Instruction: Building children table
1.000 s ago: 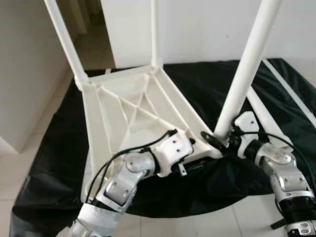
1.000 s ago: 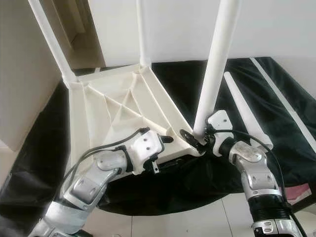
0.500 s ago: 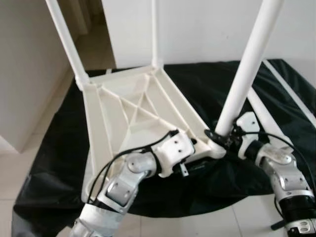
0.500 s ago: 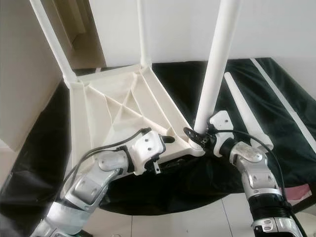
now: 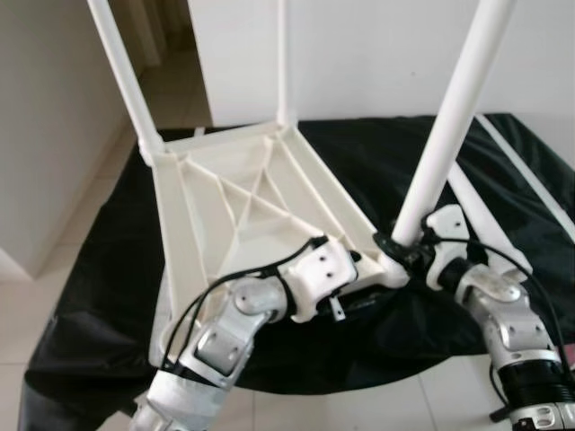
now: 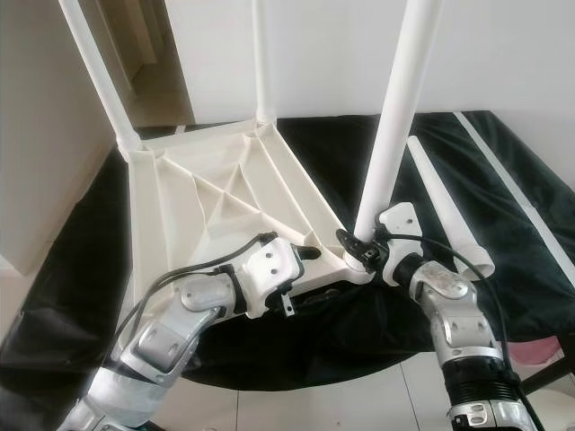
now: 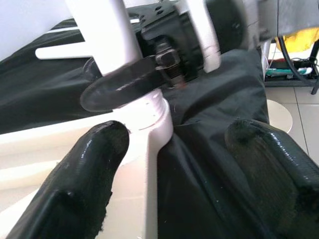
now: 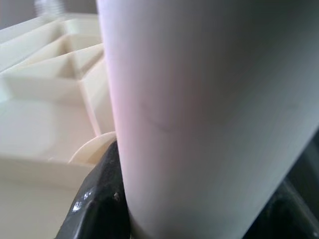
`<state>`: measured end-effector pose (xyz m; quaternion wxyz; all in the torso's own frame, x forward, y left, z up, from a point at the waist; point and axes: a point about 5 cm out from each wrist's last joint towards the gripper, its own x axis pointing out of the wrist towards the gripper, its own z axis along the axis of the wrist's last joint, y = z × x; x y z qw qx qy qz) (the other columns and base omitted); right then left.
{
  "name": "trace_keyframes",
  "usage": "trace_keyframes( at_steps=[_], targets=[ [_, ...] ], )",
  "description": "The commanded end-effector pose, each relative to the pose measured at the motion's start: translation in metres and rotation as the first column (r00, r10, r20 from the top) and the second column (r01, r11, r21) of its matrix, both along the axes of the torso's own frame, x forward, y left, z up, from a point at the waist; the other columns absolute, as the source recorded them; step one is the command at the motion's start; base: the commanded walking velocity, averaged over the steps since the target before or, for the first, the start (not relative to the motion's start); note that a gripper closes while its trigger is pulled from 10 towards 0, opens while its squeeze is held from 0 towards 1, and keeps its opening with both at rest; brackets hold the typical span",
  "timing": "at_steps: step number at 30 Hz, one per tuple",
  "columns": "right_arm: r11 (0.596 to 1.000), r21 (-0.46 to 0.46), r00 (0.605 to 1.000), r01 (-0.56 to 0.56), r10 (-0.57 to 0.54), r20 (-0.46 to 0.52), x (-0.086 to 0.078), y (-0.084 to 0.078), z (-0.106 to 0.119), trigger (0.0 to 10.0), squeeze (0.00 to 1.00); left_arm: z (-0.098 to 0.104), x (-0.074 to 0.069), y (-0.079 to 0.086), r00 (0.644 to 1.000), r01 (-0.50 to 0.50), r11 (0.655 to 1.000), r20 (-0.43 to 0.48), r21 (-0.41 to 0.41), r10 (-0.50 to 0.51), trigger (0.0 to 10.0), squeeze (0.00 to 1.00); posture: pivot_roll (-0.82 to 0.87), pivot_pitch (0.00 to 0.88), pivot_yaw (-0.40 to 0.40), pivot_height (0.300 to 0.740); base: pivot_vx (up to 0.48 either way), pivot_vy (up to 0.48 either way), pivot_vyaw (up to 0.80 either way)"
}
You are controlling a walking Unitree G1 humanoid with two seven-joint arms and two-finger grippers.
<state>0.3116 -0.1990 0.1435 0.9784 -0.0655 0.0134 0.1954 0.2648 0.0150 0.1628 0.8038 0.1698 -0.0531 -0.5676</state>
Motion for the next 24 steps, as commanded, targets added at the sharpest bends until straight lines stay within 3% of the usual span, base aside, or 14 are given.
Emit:
trace_keyframes(
  at_steps=[1, 6, 7, 9, 11, 14, 17, 24],
  targets=[
    [0.997, -0.012, 0.993, 0.081, -0.082, -0.08, -0.002, -0.007, -0.015, 10.0, 0.0, -0.001, 0.003, 0.002, 0.999, -0.05, 0.999, 0.013, -0.007, 0.05, 10.0, 0.0, -0.07, 0.005, 0.01, 0.74, 0.0, 0.0, 0.0],
    [0.972, 0.047, 0.97, 0.23, -0.225, -0.097, -0.005, 0.0, -0.018, 10.0, 0.0, -0.001, 0.002, 0.001, 0.999, -0.045, 0.999, 0.014, -0.008, 0.045, 10.0, 0.0, -0.07, 0.002, 0.008, 0.74, 0.0, 0.0, 0.0],
    [0.939, 0.087, 0.94, 0.334, -0.324, -0.108, -0.009, 0.008, -0.02, 10.0, 0.0, 0.0, 0.002, 0.001, 0.999, -0.042, 0.999, 0.015, -0.008, 0.042, 10.0, 0.0, -0.08, 0.001, 0.008, 0.74, 0.0, 0.0, 0.0],
    [0.908, 0.115, 0.913, 0.403, -0.391, -0.119, -0.015, 0.018, -0.022, 10.0, 0.0, 0.0, 0.003, 0.0, 0.999, -0.04, 0.999, 0.021, -0.006, 0.04, 10.0, 0.0, -0.07, 0.002, 0.007, 0.74, 0.0, 0.0, 0.0],
    [0.908, 0.115, 0.913, 0.403, -0.391, -0.119, -0.015, 0.018, -0.022, 10.0, 0.0, 0.0, 0.003, 0.0, 0.999, -0.04, 0.999, 0.021, -0.006, 0.04, 10.0, 0.0, -0.07, 0.002, 0.007, 0.74, 0.0, 0.0, 0.0],
    [0.884, 0.145, 0.894, 0.444, -0.429, -0.126, -0.027, 0.038, -0.023, 10.0, 0.0, 0.004, 0.007, 0.0, 0.999, -0.035, 0.999, 0.04, -0.003, 0.036, 10.0, 0.0, -0.06, 0.0, 0.005, 0.74, 0.0, 0.0, 0.0],
    [0.877, 0.166, 0.892, 0.451, -0.435, -0.122, -0.034, 0.046, -0.02, 10.0, 0.0, 0.008, 0.01, 0.0, 0.998, -0.034, 0.999, 0.051, -0.008, 0.035, 10.0, 0.0, -0.06, 0.001, 0.007, 0.74, 0.0, 0.0, 0.0],
    [0.845, 0.191, 0.867, 0.499, -0.483, -0.127, -0.04, 0.046, -0.014, 10.0, 0.0, 0.012, 0.014, 0.001, 0.997, -0.023, 1.0, 0.072, 0.001, 0.023, 10.0, 0.0, -0.07, 0.009, 0.028, 0.74, 0.0, 0.0, 0.0]
  ],
)
